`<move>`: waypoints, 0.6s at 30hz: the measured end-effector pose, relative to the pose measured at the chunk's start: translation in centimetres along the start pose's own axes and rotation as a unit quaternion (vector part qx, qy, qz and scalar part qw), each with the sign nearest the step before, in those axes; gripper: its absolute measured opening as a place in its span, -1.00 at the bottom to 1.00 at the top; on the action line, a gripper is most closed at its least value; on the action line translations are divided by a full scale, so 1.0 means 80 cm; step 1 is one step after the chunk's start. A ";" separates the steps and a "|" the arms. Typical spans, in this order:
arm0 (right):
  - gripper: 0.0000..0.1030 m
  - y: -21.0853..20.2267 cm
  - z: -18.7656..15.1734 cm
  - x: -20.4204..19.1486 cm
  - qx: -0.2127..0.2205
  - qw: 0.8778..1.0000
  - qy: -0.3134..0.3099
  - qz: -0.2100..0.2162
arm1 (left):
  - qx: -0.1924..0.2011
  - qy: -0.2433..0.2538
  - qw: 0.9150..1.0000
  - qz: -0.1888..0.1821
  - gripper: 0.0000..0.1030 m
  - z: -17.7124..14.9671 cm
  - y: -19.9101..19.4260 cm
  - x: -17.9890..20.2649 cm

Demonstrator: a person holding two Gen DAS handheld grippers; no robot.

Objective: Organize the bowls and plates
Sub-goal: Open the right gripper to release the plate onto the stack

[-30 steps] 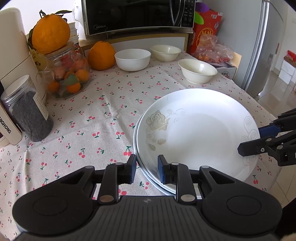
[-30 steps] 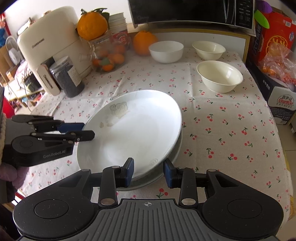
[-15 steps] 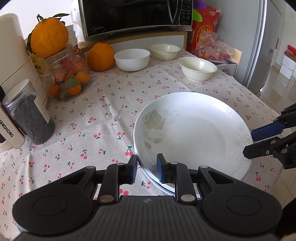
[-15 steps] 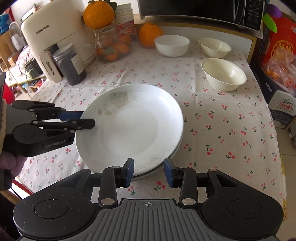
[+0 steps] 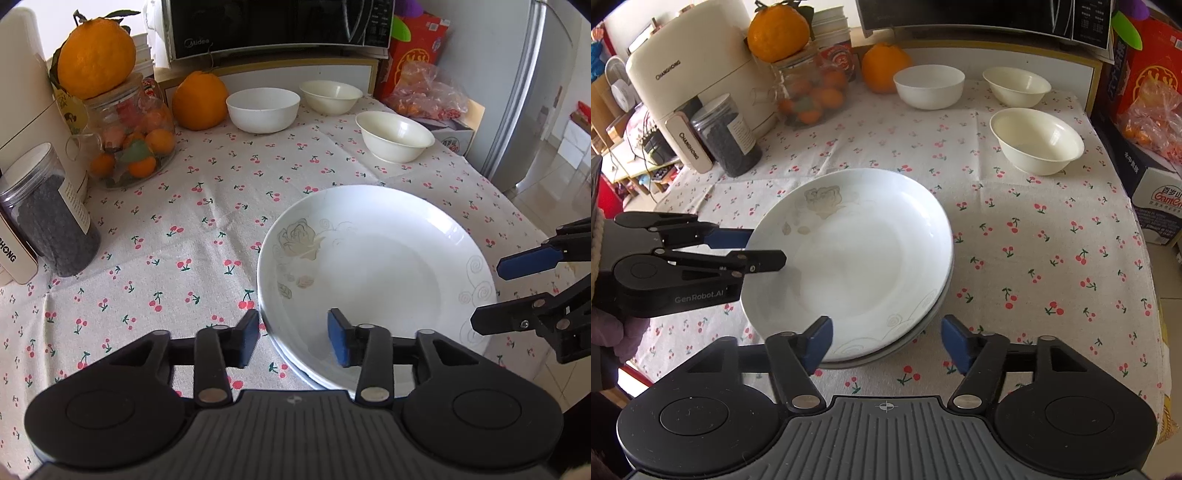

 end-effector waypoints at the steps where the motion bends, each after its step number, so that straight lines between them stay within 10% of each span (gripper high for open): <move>1: 0.39 0.000 0.002 0.002 0.002 1.000 0.002 0.000 | 0.000 -0.002 1.000 -0.001 -0.04 0.002 0.000 0.000; 18: 0.70 0.002 0.081 0.043 0.039 0.998 0.048 -0.032 | 0.003 -0.062 0.997 0.054 0.93 0.061 0.016 -0.009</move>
Point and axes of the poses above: each gripper's, at about its wrist camera, not at the fingertips, and y roughly the way its jaws point, x to its right, z to its top, the point moved 4 cm from there along y, roughly the way its jaws point, and after that the axes turned 8 degrees about z, right-handed, at the moved point
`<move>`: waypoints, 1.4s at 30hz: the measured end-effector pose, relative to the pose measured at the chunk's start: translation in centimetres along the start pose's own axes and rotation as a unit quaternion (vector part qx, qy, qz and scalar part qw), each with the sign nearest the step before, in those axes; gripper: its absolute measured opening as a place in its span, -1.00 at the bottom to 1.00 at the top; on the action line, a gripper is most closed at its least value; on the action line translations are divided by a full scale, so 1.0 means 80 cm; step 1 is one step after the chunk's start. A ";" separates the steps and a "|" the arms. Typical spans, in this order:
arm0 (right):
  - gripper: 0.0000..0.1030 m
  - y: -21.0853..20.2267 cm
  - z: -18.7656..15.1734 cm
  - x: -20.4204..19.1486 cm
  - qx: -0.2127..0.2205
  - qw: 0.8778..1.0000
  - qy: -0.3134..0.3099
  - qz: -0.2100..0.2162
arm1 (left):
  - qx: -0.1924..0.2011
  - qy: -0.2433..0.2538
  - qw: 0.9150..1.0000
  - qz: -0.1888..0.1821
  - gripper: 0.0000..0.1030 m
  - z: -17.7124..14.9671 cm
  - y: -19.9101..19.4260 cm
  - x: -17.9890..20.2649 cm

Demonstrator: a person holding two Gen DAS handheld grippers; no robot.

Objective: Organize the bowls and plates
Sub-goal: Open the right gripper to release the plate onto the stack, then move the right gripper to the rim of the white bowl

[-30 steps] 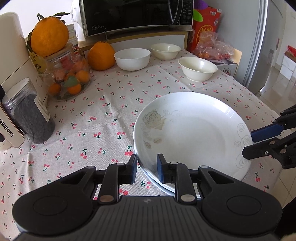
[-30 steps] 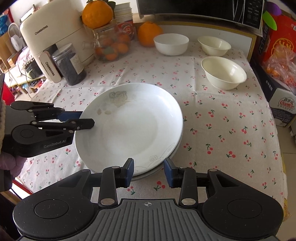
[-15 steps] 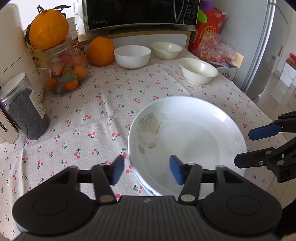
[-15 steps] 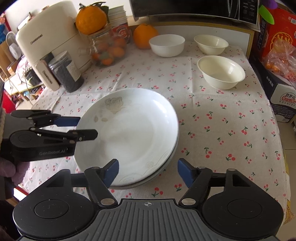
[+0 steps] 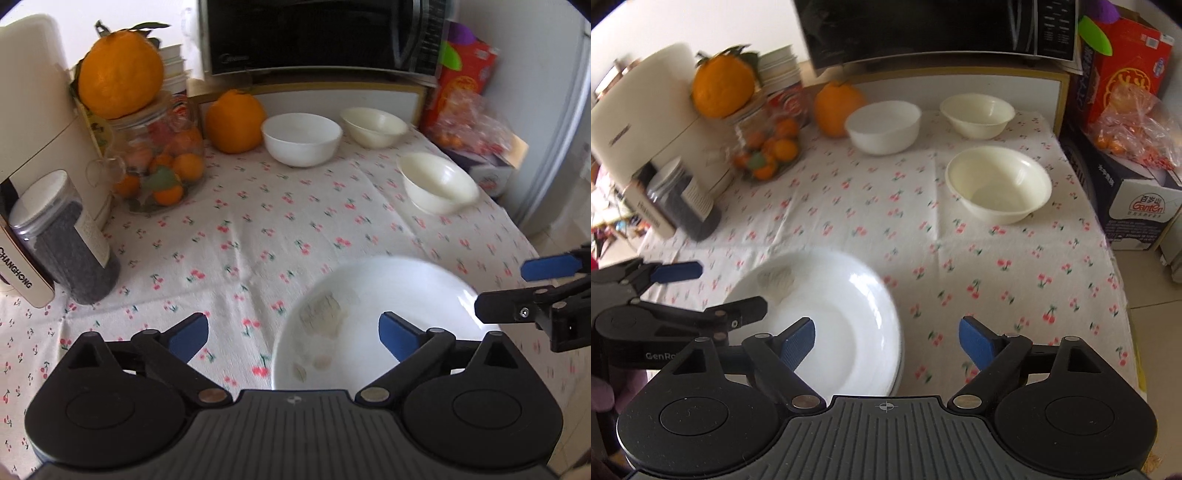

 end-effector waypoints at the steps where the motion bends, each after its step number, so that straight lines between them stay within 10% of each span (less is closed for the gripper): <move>1: 0.71 0.001 0.007 0.002 0.003 1.000 0.002 -0.002 | 0.001 -0.009 1.000 0.002 0.97 0.006 0.001 -0.002; 26: 0.81 0.091 0.191 0.084 0.087 0.986 0.130 0.054 | 0.062 -0.063 0.995 0.050 0.99 0.143 0.095 -0.017; 42: 0.80 0.170 0.221 0.113 0.126 0.958 0.211 0.147 | 0.125 -0.037 0.991 -0.016 0.92 0.161 0.154 0.010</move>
Point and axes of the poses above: each gripper's, at about its wrist camera, not at the fingertips, and y roughly the way its jaws point, x to its right, z to its top, the point moved 4 cm from there along y, roughly the way its jaws point, and after that the axes turned 8 degrees about z, right-handed, at the moved point
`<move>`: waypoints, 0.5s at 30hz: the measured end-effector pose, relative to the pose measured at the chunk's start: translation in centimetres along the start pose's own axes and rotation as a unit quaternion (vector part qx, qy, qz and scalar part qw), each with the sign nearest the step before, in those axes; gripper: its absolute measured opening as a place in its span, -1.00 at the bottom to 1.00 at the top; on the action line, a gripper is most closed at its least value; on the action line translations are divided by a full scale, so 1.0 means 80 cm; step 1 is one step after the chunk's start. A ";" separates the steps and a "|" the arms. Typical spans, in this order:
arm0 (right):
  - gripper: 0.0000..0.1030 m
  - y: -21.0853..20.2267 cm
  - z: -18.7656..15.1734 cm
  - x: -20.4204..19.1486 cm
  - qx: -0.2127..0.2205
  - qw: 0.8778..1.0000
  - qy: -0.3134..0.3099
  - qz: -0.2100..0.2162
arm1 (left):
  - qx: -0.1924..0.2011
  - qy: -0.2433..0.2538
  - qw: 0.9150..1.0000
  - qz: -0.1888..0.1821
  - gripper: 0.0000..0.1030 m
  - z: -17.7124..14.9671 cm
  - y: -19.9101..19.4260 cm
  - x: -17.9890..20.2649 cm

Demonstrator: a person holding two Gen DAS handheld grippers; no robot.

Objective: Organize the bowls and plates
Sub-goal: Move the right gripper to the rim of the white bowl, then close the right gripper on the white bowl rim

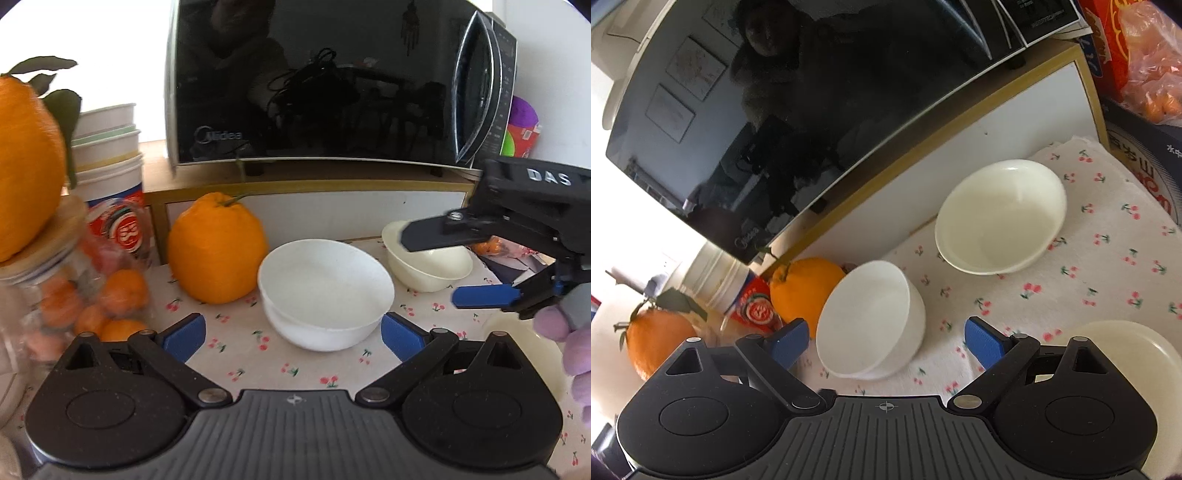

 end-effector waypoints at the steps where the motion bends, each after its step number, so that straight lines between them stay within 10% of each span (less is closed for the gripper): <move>1: 0.80 0.004 0.001 0.000 0.003 1.000 0.003 0.002 | 0.000 -0.003 1.000 -0.003 0.87 -0.001 0.003 0.003; 15: -0.30 0.038 -0.006 0.021 0.028 0.999 0.043 -0.012 | -0.018 -0.117 0.993 -0.025 0.08 -0.004 0.013 -0.010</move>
Point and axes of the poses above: each gripper's, at about its wrist camera, not at the fingertips, and y roughly the way its jaws point, x to its right, z to its top, the point moved 4 cm from there along y, roughly the way its jaws point, and after that the axes turned 8 degrees about z, right-handed, at the moved point
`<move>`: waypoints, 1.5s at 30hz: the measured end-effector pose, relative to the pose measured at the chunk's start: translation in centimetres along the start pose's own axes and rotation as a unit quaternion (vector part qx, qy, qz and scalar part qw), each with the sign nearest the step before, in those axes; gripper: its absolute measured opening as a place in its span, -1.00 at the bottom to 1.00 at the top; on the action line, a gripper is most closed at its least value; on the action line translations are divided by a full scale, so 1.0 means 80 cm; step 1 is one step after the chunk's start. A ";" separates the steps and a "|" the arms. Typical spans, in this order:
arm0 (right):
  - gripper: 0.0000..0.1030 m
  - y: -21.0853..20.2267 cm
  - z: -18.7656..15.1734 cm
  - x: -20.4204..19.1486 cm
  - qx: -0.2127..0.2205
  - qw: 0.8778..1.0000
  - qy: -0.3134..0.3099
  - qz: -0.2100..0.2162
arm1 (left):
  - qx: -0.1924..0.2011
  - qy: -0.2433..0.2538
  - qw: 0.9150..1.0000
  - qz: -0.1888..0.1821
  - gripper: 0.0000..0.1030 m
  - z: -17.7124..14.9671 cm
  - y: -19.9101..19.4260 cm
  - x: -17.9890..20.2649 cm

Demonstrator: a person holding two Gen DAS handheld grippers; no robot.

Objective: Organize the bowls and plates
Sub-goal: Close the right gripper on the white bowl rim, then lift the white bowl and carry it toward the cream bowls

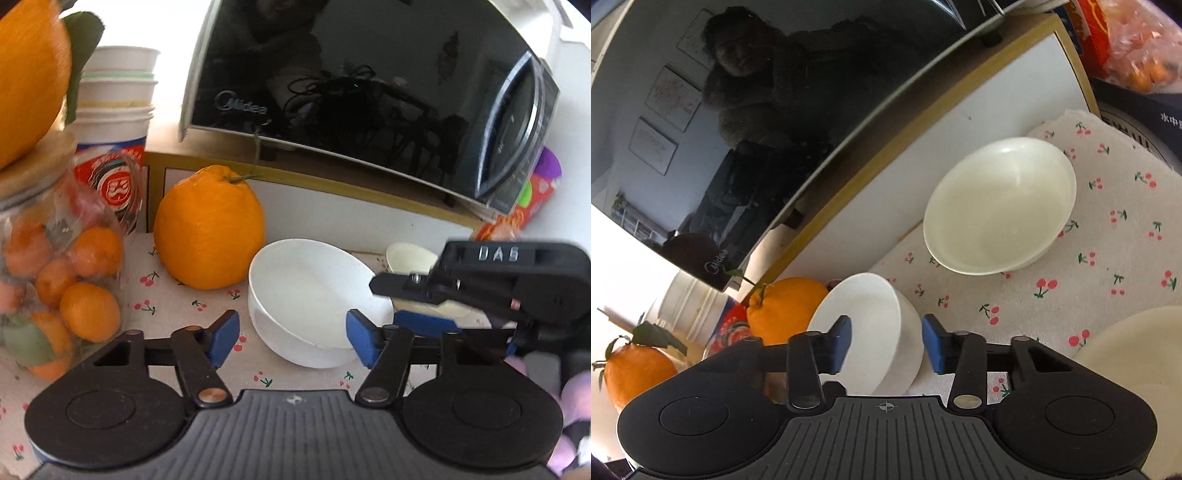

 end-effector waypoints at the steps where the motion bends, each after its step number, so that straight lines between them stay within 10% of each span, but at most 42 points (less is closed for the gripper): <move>1: -0.35 0.001 -0.001 0.000 0.001 1.000 -0.001 -0.002 | -0.002 -0.006 1.000 0.000 0.01 0.000 0.000 -0.002; 11: -0.65 0.002 -0.006 0.000 0.003 1.000 -0.016 -0.009 | -0.014 -0.034 0.999 -0.012 -0.47 -0.001 -0.004 -0.013; 45: -0.65 -0.148 -0.013 -0.057 0.012 0.997 -0.055 -0.052 | -0.039 0.043 0.998 -0.014 -0.47 0.018 -0.099 0.056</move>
Point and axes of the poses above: each gripper's, at about its wrist camera, not at the fingertips, and y roughly the way its jaws point, x to its right, z to its top, the point moved 4 cm from there along y, roughly the way its jaws point, and after that the axes turned 8 degrees about z, right-handed, at the moved point
